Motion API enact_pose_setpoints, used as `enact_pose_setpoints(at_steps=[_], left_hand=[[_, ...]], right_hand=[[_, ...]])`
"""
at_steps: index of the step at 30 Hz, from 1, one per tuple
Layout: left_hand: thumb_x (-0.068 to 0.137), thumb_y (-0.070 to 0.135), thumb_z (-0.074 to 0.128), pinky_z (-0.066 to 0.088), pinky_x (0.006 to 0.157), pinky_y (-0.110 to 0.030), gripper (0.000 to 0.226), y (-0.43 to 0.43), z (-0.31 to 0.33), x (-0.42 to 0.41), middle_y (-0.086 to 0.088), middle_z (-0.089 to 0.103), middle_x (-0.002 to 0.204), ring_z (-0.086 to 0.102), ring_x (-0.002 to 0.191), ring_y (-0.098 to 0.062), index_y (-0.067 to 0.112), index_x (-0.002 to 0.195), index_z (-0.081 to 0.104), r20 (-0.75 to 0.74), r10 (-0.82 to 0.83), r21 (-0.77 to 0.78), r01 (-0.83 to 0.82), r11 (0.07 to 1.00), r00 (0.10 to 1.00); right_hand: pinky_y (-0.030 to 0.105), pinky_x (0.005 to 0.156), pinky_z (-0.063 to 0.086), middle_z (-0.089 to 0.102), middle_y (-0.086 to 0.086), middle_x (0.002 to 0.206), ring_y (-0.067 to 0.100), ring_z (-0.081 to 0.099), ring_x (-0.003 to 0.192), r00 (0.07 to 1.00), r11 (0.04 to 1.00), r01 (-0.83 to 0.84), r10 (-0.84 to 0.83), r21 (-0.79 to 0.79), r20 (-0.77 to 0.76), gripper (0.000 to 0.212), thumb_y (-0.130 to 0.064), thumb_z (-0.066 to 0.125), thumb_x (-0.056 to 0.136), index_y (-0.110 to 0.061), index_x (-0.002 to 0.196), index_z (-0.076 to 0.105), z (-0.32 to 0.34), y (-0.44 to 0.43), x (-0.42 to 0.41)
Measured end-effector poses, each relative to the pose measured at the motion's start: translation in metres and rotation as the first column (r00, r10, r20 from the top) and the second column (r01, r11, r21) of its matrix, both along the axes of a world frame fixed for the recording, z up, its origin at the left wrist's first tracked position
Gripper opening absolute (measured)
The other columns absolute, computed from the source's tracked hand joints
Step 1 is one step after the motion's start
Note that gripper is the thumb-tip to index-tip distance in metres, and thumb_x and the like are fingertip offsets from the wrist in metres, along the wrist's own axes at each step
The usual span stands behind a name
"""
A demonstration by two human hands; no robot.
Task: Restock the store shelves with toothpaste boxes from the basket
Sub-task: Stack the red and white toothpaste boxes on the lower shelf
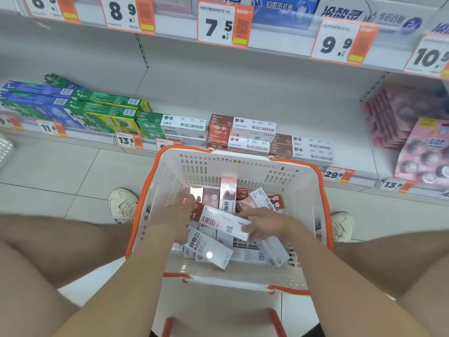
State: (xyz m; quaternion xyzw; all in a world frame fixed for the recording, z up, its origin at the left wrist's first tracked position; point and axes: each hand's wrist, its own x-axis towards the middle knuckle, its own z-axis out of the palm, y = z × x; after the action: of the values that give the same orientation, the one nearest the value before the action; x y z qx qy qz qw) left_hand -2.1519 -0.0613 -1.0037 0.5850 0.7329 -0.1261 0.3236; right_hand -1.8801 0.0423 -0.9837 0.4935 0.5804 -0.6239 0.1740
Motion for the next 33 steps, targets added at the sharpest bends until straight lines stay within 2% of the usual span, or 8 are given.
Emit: enact_pose_setpoints(at_steps=[4,6,13,16,20,24,30,33], left_hand=[[0.072,-0.001,0.082,0.061,0.082,-0.038,0.081,-0.009,0.007,0.000,0.004,0.008,0.165,0.057,0.117,-0.025,0.026,0.136,0.040,-0.069,-0.082,0.006,0.082,0.997,0.994],[0.076,-0.005,0.075,0.061,0.076,-0.038,0.067,-0.012,0.010,0.000,0.007,0.005,0.168,0.059,0.109,-0.023,0.033,0.118,0.039,-0.070,-0.112,0.003,0.113,0.994,0.991],[0.087,0.007,0.078,0.052,0.103,-0.041,0.044,-0.006,0.006,-0.001,0.007,0.021,0.169,0.057,0.130,-0.027,0.031,0.108,0.048,0.033,-0.201,0.125,0.195,0.973,0.979],[0.088,0.015,0.081,0.048,0.111,-0.048,0.055,-0.005,-0.007,-0.006,0.009,0.033,0.159,0.051,0.138,-0.025,0.032,0.127,0.046,0.079,-0.196,0.184,0.179,0.966,0.977],[0.098,0.015,0.068,0.031,0.120,-0.052,0.054,-0.004,-0.018,0.002,0.007,0.039,0.155,0.032,0.150,-0.023,0.029,0.143,0.040,0.037,-0.175,0.275,0.158,0.948,0.984],[0.099,0.011,0.066,0.028,0.120,-0.057,0.055,0.002,-0.016,0.011,0.004,0.044,0.152,0.025,0.153,-0.025,0.027,0.145,0.041,0.058,-0.112,0.276,0.092,0.957,0.992],[0.089,0.021,0.079,0.031,0.118,-0.052,0.071,0.007,-0.008,0.008,0.006,0.055,0.146,0.037,0.146,-0.024,0.031,0.148,0.042,0.049,-0.120,0.196,0.108,0.975,0.992],[0.093,0.020,0.074,0.029,0.120,-0.053,0.065,0.006,-0.012,0.011,0.008,0.052,0.150,0.033,0.148,-0.023,0.034,0.149,0.043,0.012,-0.124,0.200,0.119,0.972,0.992]], right_hand=[[0.032,0.076,0.057,0.076,0.006,0.120,0.032,0.078,0.096,0.950,0.944,0.311,-0.308,-0.113,0.049,0.033,-0.016,0.054,0.100,-0.033,0.127,0.059,0.001,-0.004,0.002],[0.025,0.055,0.044,0.075,0.011,0.114,0.031,0.077,0.092,0.946,0.947,0.321,-0.321,0.006,0.056,0.029,-0.022,0.051,0.094,-0.021,0.120,0.064,0.002,-0.004,0.001],[0.032,0.063,0.042,0.066,0.003,0.074,0.021,0.061,0.070,0.933,0.829,0.239,-0.340,0.506,0.115,0.032,-0.032,0.054,0.096,-0.016,0.069,0.059,0.004,0.005,0.009],[0.033,0.072,0.049,0.065,-0.004,0.089,0.020,0.064,0.084,0.938,0.835,0.117,-0.271,0.538,0.216,0.012,-0.032,0.064,0.090,-0.021,0.095,0.064,0.002,0.010,0.021],[0.040,0.093,0.046,0.060,-0.006,0.125,0.021,0.060,0.107,0.910,0.821,-0.255,0.024,0.511,0.415,0.062,-0.058,0.075,0.075,-0.038,0.127,0.048,-0.009,0.009,0.029],[0.050,0.114,0.036,0.055,-0.001,0.139,0.028,0.049,0.132,0.923,0.759,-0.295,0.070,0.580,0.378,0.075,-0.058,0.073,0.082,-0.037,0.147,0.044,-0.022,0.005,0.025],[0.044,0.108,0.044,0.060,0.000,0.141,0.027,0.057,0.129,0.925,0.696,-0.368,0.205,0.616,0.321,0.063,-0.036,0.065,0.097,-0.034,0.154,0.038,-0.027,0.002,0.008],[0.047,0.115,0.035,0.052,0.002,0.146,0.029,0.050,0.133,0.909,0.521,-0.416,0.238,0.745,0.341,0.064,-0.035,0.059,0.102,-0.027,0.159,0.029,-0.021,0.001,0.007]])
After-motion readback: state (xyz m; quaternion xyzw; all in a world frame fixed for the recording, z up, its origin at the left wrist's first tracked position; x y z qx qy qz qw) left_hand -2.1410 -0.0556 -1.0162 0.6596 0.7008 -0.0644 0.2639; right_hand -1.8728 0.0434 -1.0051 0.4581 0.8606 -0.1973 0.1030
